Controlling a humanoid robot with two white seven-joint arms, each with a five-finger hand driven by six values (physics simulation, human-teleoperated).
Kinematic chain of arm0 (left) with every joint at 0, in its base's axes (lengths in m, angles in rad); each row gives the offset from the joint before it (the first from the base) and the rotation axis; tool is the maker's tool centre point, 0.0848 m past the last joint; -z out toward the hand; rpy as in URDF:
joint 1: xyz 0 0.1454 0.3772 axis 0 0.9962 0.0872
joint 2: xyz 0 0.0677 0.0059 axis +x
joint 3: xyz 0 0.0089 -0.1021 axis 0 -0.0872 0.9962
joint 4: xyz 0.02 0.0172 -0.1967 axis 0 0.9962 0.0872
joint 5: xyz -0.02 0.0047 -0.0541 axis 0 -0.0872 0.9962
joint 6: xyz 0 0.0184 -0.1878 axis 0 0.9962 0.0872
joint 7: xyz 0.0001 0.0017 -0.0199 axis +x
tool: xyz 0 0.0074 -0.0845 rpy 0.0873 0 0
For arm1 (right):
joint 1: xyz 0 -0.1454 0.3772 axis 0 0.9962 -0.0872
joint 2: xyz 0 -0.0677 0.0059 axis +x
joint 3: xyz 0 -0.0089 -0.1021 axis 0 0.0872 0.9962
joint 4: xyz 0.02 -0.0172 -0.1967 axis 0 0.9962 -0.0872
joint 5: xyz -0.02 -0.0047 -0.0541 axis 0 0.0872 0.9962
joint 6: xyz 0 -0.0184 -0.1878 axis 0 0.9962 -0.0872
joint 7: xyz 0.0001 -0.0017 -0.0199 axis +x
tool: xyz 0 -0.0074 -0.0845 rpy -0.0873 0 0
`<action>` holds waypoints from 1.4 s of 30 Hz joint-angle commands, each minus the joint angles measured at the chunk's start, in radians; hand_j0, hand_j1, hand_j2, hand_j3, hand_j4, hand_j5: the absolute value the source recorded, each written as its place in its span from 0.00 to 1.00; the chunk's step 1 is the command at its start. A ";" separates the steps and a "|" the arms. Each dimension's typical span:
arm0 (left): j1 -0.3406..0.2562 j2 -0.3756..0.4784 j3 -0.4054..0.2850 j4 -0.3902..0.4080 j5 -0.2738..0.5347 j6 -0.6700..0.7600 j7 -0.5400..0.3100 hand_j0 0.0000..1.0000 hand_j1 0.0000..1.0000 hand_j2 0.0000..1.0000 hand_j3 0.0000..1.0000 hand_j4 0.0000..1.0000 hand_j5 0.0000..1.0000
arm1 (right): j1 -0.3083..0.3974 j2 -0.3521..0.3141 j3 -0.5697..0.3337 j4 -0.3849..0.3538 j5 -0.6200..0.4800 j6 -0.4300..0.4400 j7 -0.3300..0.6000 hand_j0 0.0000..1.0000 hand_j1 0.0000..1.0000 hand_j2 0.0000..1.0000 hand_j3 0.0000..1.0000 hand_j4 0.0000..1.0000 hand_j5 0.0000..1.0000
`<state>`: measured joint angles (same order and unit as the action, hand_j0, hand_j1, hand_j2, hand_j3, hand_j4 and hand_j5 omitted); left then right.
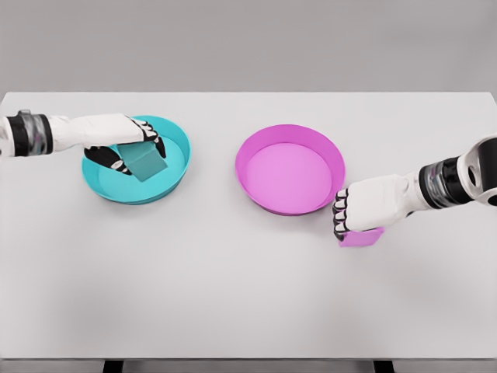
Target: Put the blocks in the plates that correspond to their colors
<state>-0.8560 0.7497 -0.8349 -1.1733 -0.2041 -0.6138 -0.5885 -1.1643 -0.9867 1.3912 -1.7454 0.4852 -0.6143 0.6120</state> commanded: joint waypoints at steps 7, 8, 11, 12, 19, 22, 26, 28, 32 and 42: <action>0.000 -0.052 -0.003 0.092 0.005 0.003 -0.001 0.52 0.52 0.52 0.52 0.52 0.52 | -0.012 -0.001 -0.011 0.006 -0.070 0.003 -0.001 0.56 0.56 0.56 0.56 0.56 0.56; 0.000 -0.055 -0.003 0.095 0.005 0.003 -0.001 0.52 0.52 0.52 0.52 0.52 0.52 | -0.012 -0.001 -0.011 0.006 -0.070 0.003 -0.001 0.56 0.56 0.56 0.56 0.56 0.56; -0.002 -0.061 0.000 0.118 -0.008 0.003 -0.001 0.53 0.53 0.53 0.53 0.53 0.53 | -0.017 0.000 -0.012 0.018 -0.071 0.003 -0.001 0.56 0.56 0.56 0.56 0.56 0.56; -0.003 -0.062 0.002 0.119 -0.017 0.003 -0.001 0.58 0.58 0.58 0.58 0.58 0.58 | -0.018 0.000 -0.012 0.026 -0.082 0.003 -0.001 0.56 0.56 0.56 0.56 0.56 0.56; -0.003 -0.061 0.005 0.116 -0.018 0.003 -0.001 0.95 0.95 0.95 0.95 0.95 0.95 | -0.029 0.000 -0.026 0.035 -0.148 0.003 -0.001 0.56 0.56 0.56 0.56 0.56 0.56; -0.003 -0.061 0.005 0.113 -0.018 0.003 -0.001 0.98 0.98 0.98 0.98 0.98 0.98 | -0.031 0.000 -0.027 0.035 -0.154 0.003 -0.001 0.56 0.56 0.56 0.56 0.56 0.56; -0.009 -0.059 0.008 0.107 -0.017 0.003 0.001 1.00 1.00 1.00 1.00 1.00 1.00 | -0.034 0.000 -0.027 0.037 -0.189 0.003 -0.001 0.56 0.56 0.56 0.56 0.56 0.56; -0.014 -0.059 0.010 0.104 -0.017 0.003 0.001 1.00 1.00 1.00 1.00 1.00 1.00 | -0.046 0.000 -0.027 0.037 -0.206 0.003 -0.001 0.56 0.56 0.56 0.56 0.56 0.56; -0.009 -0.055 0.073 0.057 -0.014 0.003 0.001 1.00 1.00 1.00 1.00 1.00 1.00 | -0.046 0.000 -0.063 0.037 -0.247 0.003 -0.001 0.56 0.56 0.56 0.56 0.56 0.56; 0.069 0.027 0.241 -0.028 0.184 0.003 0.003 1.00 1.00 1.00 1.00 1.00 1.00 | -0.060 0.023 -0.110 0.107 -0.272 0.003 -0.001 0.56 0.56 0.56 0.56 0.56 0.56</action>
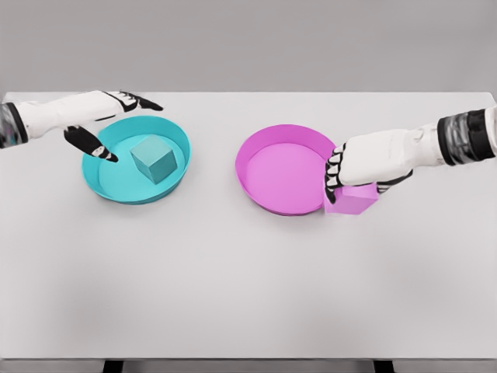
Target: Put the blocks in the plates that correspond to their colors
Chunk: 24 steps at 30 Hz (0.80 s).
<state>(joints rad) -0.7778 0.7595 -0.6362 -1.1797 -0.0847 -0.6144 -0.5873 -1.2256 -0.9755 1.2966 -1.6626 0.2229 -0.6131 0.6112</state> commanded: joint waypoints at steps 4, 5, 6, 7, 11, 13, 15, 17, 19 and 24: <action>0.121 0.032 0.182 -0.069 0.123 0.004 0.006 1.00 1.00 1.00 1.00 1.00 1.00 | -0.023 0.047 -0.016 0.079 -0.011 0.002 0.000 0.56 0.56 0.56 0.56 0.56 0.56; 0.183 0.031 0.256 -0.069 0.149 0.004 0.007 1.00 1.00 1.00 1.00 1.00 1.00 | -0.035 0.069 -0.017 0.096 -0.011 0.002 0.000 0.56 0.56 0.56 0.56 0.56 0.56; 0.216 0.029 0.302 -0.074 0.152 0.004 0.007 1.00 1.00 1.00 1.00 1.00 1.00 | -0.038 0.083 -0.016 0.098 -0.011 0.002 0.000 0.56 0.56 0.56 0.56 0.56 0.56; 0.262 0.029 0.351 -0.087 0.155 0.004 0.007 1.00 1.00 1.00 1.00 1.00 1.00 | -0.044 0.101 -0.016 0.098 -0.011 0.002 0.000 0.56 0.56 0.56 0.56 0.56 0.56; 0.353 0.021 0.443 -0.095 0.180 0.004 0.011 1.00 1.00 1.00 1.00 1.00 1.00 | -0.066 0.147 -0.016 0.112 -0.013 0.002 0.000 0.57 0.57 0.57 0.57 0.57 0.57; 0.391 0.021 0.446 -0.095 0.180 0.004 0.012 1.00 1.00 1.00 1.00 1.00 1.00 | -0.077 0.184 -0.016 0.149 -0.013 0.002 0.000 0.58 0.58 0.58 0.58 0.58 0.58; 0.400 0.004 0.446 -0.094 0.180 0.004 0.012 1.00 1.00 1.00 1.00 1.00 1.00 | -0.077 0.187 -0.016 0.149 -0.014 0.002 0.000 0.61 0.61 0.61 0.61 0.61 0.61; 0.465 -0.032 0.490 -0.090 0.181 0.004 0.012 1.00 1.00 1.00 1.00 1.00 1.00 | -0.075 0.199 -0.016 0.150 -0.017 0.002 0.000 0.63 0.63 0.63 0.63 0.63 0.63; 0.486 -0.054 0.518 -0.095 0.180 0.004 0.009 1.00 1.00 1.00 1.00 1.00 1.00 | -0.084 0.209 -0.016 0.150 -0.019 0.002 0.000 0.81 0.81 0.81 0.81 0.81 0.81; 0.489 -0.054 0.512 -0.092 0.174 0.004 0.003 1.00 1.00 1.00 1.00 1.00 1.00 | -0.097 0.233 -0.016 0.150 -0.027 0.002 0.000 1.00 1.00 1.00 1.00 1.00 1.00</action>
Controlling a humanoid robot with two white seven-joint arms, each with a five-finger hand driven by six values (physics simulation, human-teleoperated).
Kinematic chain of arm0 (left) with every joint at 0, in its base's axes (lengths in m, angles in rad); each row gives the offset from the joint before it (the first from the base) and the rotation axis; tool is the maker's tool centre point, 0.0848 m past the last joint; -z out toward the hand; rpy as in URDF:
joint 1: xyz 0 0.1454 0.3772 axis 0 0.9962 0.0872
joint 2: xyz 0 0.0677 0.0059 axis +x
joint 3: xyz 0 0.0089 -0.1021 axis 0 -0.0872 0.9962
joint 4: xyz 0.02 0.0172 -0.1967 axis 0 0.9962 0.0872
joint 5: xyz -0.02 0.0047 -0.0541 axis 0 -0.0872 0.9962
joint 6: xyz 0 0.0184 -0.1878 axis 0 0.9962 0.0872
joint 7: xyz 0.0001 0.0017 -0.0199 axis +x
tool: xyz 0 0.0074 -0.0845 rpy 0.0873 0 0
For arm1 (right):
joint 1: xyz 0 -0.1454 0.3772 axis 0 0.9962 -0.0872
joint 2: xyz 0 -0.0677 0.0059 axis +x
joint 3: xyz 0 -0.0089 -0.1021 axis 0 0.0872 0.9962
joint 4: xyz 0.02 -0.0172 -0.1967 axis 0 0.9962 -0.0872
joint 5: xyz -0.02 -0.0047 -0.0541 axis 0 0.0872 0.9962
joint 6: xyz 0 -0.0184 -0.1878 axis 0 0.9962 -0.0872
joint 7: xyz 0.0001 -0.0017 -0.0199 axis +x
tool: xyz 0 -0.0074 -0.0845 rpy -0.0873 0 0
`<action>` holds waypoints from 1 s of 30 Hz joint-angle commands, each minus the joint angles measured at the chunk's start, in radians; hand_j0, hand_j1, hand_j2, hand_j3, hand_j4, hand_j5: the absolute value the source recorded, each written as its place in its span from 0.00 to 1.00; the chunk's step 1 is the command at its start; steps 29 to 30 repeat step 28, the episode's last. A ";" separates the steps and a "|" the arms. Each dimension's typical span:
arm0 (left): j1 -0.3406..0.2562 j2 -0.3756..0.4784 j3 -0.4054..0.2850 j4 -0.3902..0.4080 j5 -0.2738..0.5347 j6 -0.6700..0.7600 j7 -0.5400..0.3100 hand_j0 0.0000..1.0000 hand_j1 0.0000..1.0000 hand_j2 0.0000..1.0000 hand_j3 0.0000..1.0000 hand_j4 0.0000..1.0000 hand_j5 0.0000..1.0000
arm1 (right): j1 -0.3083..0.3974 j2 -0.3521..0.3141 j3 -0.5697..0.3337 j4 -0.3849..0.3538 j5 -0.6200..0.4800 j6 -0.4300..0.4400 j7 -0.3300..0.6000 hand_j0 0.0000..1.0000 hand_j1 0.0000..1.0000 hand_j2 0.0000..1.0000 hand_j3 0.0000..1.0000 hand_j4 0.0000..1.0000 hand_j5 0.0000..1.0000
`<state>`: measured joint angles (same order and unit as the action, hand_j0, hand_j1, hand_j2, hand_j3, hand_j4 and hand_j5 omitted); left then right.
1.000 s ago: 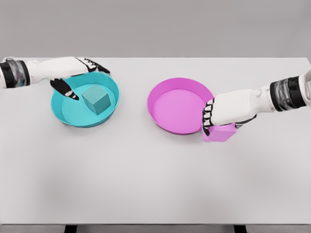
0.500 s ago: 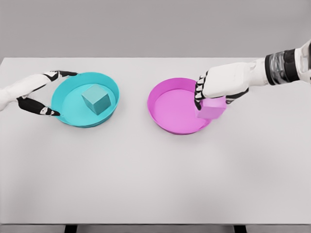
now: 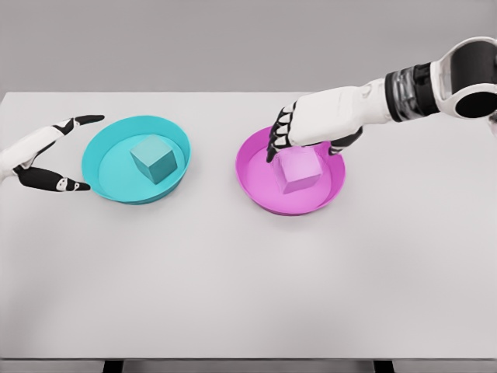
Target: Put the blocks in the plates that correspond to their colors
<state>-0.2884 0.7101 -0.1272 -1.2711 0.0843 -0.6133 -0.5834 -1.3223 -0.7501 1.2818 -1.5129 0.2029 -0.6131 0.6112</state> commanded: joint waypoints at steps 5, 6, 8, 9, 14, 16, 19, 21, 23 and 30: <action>0.000 -0.005 0.006 0.007 0.003 0.002 -0.001 1.00 1.00 1.00 1.00 1.00 1.00 | -0.002 -0.009 -0.035 0.101 -0.069 0.002 0.000 1.00 1.00 1.00 1.00 1.00 1.00; 0.000 -0.003 0.006 0.007 0.005 0.002 -0.003 1.00 1.00 1.00 1.00 1.00 1.00 | 0.005 -0.026 -0.074 0.148 -0.071 0.002 0.000 1.00 1.00 1.00 1.00 1.00 1.00; 0.000 -0.003 0.006 0.007 0.003 0.002 -0.001 1.00 1.00 1.00 1.00 1.00 1.00 | 0.015 -0.081 -0.119 0.168 -0.095 0.002 0.000 1.00 1.00 1.00 1.00 1.00 1.00; 0.000 -0.003 0.006 0.007 0.003 0.002 -0.003 1.00 1.00 1.00 1.00 1.00 1.00 | 0.020 -0.121 -0.127 0.194 -0.146 0.002 0.000 1.00 1.00 1.00 1.00 1.00 1.00; 0.000 -0.001 0.006 0.007 0.005 0.002 -0.003 1.00 1.00 1.00 1.00 1.00 1.00 | 0.060 -0.190 -0.128 0.321 -0.206 0.002 0.000 1.00 1.00 1.00 1.00 1.00 1.00; 0.000 -0.001 0.006 0.007 0.003 0.002 -0.003 1.00 1.00 1.00 1.00 1.00 1.00 | 0.066 -0.221 -0.128 0.321 -0.206 0.002 0.000 1.00 1.00 1.00 1.00 1.00 1.00; 0.000 -0.001 0.006 0.007 0.003 0.002 -0.003 1.00 1.00 1.00 1.00 1.00 1.00 | 0.080 -0.245 -0.128 0.321 -0.206 0.002 0.000 1.00 1.00 1.00 1.00 1.00 1.00; 0.000 -0.001 0.006 0.007 0.003 0.002 -0.003 1.00 1.00 1.00 1.00 1.00 1.00 | 0.081 -0.245 -0.128 0.321 -0.206 0.002 0.000 1.00 1.00 1.00 1.00 1.00 1.00; 0.000 -0.001 0.006 0.010 0.003 0.002 -0.003 1.00 1.00 1.00 1.00 1.00 1.00 | 0.081 -0.245 -0.128 0.321 -0.206 0.002 0.000 1.00 1.00 1.00 1.00 1.00 1.00; 0.000 0.000 0.008 0.010 0.003 0.002 -0.001 1.00 1.00 1.00 1.00 1.00 1.00 | 0.081 -0.244 -0.127 0.321 -0.207 0.002 0.000 1.00 1.00 1.00 1.00 1.00 1.00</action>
